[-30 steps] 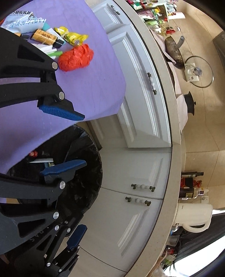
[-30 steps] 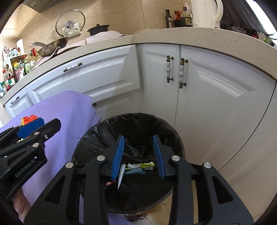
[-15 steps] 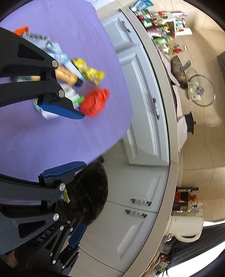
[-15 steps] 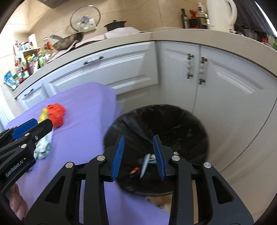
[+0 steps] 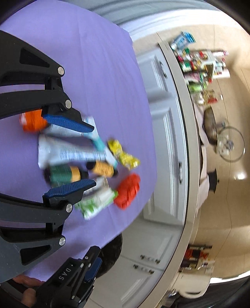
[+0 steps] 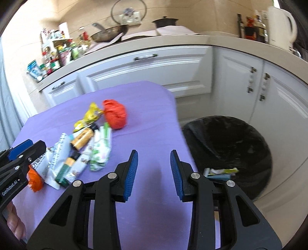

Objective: Collect trash
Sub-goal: 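Grasp the green-white wrapper with the right gripper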

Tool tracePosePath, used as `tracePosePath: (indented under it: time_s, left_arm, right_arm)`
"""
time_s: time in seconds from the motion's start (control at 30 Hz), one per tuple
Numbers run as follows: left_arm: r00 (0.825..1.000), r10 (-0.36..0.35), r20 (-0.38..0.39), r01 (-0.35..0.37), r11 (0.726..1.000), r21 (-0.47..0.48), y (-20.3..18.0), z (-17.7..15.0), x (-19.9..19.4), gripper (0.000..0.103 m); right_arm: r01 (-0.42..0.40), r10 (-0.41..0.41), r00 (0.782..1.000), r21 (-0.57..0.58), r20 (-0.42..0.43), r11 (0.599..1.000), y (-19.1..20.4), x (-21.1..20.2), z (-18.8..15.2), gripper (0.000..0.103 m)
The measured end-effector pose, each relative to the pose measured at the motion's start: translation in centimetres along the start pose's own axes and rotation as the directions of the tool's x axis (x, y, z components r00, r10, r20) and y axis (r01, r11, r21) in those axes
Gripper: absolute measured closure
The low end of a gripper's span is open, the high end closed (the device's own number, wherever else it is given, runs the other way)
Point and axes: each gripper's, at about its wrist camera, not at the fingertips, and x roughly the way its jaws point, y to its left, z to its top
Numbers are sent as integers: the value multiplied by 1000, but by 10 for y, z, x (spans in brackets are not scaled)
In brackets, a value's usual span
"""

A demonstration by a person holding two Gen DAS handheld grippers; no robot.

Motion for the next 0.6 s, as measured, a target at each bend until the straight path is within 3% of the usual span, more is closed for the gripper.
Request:
tracePosePath:
  time_s: [0.6]
  left_arm:
    - [983, 177, -42, -181, 971, -157, 108, -11, 8, 53]
  right_arm:
    - [-67, 57, 995, -116, -81, 991, 67, 40, 18, 69]
